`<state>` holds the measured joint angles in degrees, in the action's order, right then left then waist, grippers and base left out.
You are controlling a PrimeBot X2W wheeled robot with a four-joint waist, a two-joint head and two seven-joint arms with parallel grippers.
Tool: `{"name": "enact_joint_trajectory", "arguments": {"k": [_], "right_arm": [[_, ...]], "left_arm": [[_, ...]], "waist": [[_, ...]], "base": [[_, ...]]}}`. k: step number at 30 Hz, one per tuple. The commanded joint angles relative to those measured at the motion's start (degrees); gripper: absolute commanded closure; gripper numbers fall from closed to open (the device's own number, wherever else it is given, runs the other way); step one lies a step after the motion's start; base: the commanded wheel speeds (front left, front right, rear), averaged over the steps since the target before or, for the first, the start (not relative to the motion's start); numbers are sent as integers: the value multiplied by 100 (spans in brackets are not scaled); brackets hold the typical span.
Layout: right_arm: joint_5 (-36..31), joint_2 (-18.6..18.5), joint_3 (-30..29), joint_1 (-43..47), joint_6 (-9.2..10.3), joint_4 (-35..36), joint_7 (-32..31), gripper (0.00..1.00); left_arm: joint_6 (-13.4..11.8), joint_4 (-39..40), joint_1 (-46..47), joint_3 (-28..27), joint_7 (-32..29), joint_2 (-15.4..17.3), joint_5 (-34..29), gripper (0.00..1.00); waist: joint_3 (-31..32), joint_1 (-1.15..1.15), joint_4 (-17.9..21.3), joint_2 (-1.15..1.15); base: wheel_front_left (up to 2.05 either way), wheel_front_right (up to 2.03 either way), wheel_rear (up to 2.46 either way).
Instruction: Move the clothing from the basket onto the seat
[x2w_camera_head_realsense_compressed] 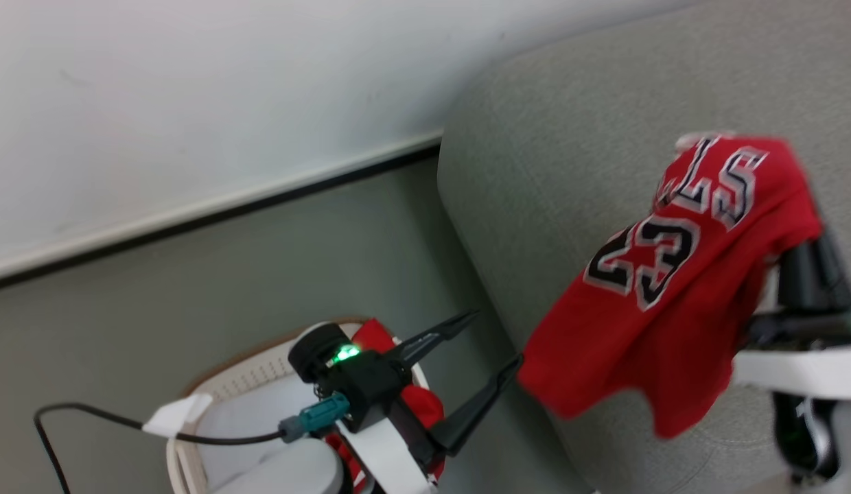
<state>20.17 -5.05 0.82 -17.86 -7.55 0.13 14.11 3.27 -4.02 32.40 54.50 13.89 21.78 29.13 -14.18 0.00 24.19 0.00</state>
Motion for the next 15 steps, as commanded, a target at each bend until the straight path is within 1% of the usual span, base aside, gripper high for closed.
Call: {"name": "enact_joint_trajectory", "arguments": {"k": [1, 7, 12, 15], "right_arm": [[-49, -11, -119, -176, 12, -10, -29, 100], [23, -85, -955, -1216, 12, -150, -269, 100], [-98, -345, -1666, -2077, 12, -255, -746, 100], [-223, -504, -2197, -2547, 12, -270, -1039, 100]], "left_arm": [[16, 59, 88, -9, -17, 89, -89, 0], [75, 353, 313, -103, -9, 470, -267, 0], [126, 481, 500, -177, 30, 693, -394, 0], [147, 545, 591, -235, 71, 774, -470, 0]], "waist": [[-366, 0, -149, 0], [-1121, 0, -428, 0], [-1615, 0, -676, 0], [-1867, 0, -814, 0]], "base": [[0, 0, 0], [0, 0, 0], [0, 0, 0], [0, 0, 0]]}}
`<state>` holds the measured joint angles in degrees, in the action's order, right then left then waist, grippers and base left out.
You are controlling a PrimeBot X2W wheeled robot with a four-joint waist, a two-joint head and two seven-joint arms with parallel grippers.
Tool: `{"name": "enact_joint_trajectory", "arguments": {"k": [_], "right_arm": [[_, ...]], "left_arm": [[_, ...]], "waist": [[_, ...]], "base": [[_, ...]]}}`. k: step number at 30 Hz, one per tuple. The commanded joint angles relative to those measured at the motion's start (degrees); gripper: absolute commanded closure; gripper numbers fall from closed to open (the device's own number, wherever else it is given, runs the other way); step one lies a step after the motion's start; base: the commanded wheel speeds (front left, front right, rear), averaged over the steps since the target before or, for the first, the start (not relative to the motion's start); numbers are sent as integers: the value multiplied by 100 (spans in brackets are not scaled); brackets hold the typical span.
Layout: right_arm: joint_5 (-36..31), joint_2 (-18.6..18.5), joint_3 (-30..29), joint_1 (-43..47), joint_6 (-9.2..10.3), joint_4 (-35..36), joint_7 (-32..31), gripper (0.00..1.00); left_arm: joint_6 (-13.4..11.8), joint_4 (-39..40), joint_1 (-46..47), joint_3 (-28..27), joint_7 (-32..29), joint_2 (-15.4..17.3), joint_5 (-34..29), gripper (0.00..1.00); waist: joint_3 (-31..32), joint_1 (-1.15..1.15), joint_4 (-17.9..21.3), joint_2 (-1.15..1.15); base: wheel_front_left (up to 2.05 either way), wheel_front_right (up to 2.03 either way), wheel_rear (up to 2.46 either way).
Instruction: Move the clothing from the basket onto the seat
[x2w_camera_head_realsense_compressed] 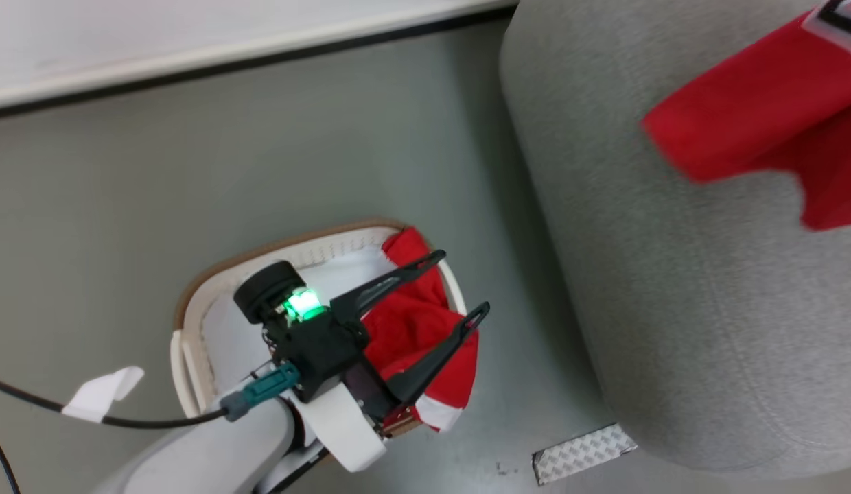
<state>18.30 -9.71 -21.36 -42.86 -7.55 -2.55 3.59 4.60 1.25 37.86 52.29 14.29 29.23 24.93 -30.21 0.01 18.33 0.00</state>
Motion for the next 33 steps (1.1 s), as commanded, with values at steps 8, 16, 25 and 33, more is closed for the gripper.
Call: {"name": "enact_joint_trajectory", "arguments": {"k": [8, 16, 25, 33], "right_arm": [[-724, -377, -1058, -844, 12, -212, -604, 100], [-1502, 44, -1445, -442, 12, -955, -1476, 100], [-1613, 146, -1293, -93, 12, -1571, -2334, 65], [-1471, -258, -480, 381, 12, -1540, -3041, 0]], "left_arm": [[94, 161, 245, -140, 72, 198, -149, 0], [139, 180, 286, -245, 87, 311, -171, 0], [173, 67, 153, -317, 90, 214, -104, 0], [145, -166, -111, -383, 86, -71, -22, 0]], "waist": [[-829, -1, -533, 0], [-1093, -1, -629, 0], [-838, -1, -559, 0], [-94, -1, -539, 0]], "base": [[0, 0, 0], [0, 0, 0], [0, 0, 0], [0, 0, 0]]}}
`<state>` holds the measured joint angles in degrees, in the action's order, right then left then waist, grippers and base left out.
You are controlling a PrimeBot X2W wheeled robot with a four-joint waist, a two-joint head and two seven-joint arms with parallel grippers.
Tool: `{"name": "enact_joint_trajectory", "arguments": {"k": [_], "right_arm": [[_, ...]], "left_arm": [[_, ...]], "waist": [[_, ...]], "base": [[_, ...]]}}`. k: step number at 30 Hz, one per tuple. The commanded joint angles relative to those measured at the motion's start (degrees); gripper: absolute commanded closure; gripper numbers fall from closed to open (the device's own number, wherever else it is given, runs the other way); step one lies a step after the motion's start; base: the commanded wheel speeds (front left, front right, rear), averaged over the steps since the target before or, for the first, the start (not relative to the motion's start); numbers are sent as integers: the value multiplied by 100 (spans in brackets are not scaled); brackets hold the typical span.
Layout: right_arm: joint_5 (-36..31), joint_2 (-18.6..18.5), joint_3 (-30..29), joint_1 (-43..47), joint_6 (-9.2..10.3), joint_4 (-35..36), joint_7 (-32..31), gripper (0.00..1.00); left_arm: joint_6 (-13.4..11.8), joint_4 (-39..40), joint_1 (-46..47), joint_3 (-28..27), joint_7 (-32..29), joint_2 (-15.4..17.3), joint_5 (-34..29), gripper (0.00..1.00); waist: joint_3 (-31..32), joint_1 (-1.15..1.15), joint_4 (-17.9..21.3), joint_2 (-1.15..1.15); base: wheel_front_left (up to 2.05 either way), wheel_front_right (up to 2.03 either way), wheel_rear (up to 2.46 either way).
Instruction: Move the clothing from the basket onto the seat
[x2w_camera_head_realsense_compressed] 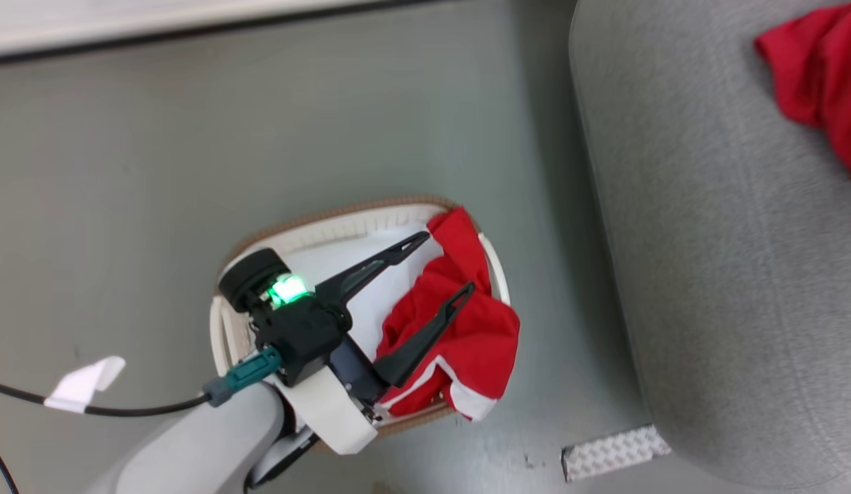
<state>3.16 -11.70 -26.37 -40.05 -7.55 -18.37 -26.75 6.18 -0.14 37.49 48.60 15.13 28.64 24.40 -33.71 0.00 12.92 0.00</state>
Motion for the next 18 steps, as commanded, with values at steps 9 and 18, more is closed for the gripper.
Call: {"name": "enact_joint_trajectory", "arguments": {"k": [9, 18], "right_arm": [[555, -398, 1030, 890, 12, 822, -165, 0], [1196, -627, 1687, 1396, 12, 1750, 153, 0]], "left_arm": [[-102, -379, -519, -333, 2, -418, 172, 0], [-268, -779, -952, -1060, 2, -877, 312, 0]], "waist": [[1297, 0, -64, 0], [2428, 0, -394, 0]], "base": [[0, 0, 0], [0, 0, 0]]}}
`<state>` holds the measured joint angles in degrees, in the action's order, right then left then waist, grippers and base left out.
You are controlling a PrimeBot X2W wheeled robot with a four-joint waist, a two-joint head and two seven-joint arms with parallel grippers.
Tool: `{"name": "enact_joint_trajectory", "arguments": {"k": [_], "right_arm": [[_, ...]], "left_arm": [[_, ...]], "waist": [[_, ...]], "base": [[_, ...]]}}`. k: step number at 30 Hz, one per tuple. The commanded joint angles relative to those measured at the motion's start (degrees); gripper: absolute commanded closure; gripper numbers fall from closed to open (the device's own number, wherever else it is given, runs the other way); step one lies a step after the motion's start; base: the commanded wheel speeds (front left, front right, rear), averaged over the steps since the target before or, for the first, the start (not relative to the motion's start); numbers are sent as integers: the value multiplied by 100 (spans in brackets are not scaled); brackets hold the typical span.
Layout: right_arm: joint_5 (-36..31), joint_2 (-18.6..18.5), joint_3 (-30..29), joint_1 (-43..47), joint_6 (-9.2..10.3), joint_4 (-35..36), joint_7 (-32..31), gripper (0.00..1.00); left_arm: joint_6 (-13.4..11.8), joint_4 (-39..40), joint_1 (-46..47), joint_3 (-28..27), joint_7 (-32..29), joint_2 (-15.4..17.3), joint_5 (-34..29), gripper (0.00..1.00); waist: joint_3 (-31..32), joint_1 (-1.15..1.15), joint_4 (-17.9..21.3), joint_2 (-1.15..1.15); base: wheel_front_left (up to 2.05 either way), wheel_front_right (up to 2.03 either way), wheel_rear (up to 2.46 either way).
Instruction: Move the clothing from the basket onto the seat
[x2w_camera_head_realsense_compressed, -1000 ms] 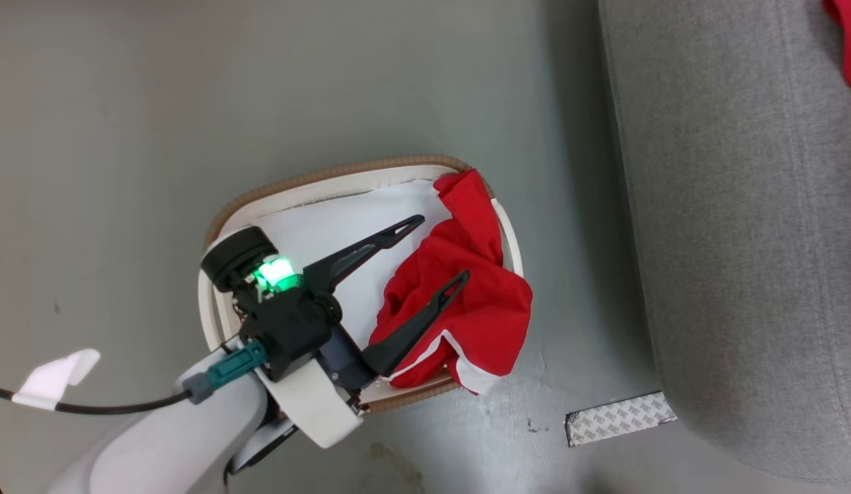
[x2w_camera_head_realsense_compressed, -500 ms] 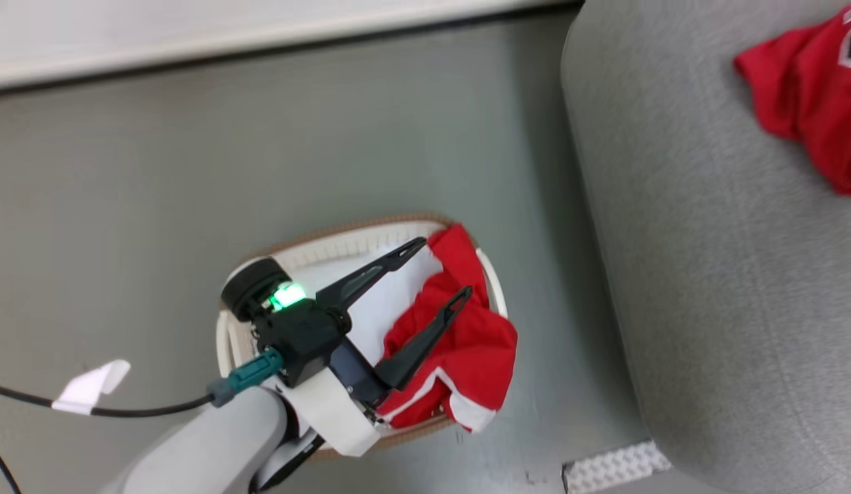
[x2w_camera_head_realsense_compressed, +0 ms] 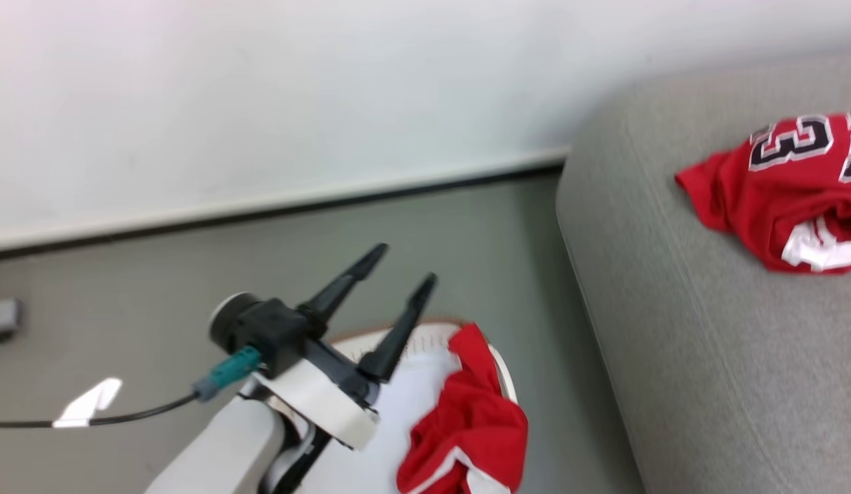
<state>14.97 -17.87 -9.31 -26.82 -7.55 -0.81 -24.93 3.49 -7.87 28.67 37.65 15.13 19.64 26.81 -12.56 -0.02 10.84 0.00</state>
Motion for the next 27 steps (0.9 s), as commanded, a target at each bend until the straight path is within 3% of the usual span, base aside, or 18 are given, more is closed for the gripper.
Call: {"name": "enact_joint_trajectory", "arguments": {"k": [1, 11, 18, 27], "right_arm": [[81, -8, 16, 105, 12, 44, 84, 0], [384, 377, 493, 764, 12, 53, 1586, 0], [494, 733, 947, 1614, 12, -279, 2480, 0], [574, 970, 1535, 2439, 13, -1148, 3848, 0]], "left_arm": [[-22, -42, -113, -56, 2, -6, 75, 0], [-497, -315, -1003, -1436, 2, -151, -152, 0], [-531, -318, -1753, -2338, 2, -260, -450, 0], [-464, -280, -2428, -3164, 2, -843, -1198, 0]], "waist": [[408, 2, -241, 0], [1036, 2, -660, 0], [1247, 2, -885, 0], [1437, 2, -1066, 0]], "base": [[0, 0, 0], [0, 0, 0], [0, 0, 0], [0, 0, 0]]}}
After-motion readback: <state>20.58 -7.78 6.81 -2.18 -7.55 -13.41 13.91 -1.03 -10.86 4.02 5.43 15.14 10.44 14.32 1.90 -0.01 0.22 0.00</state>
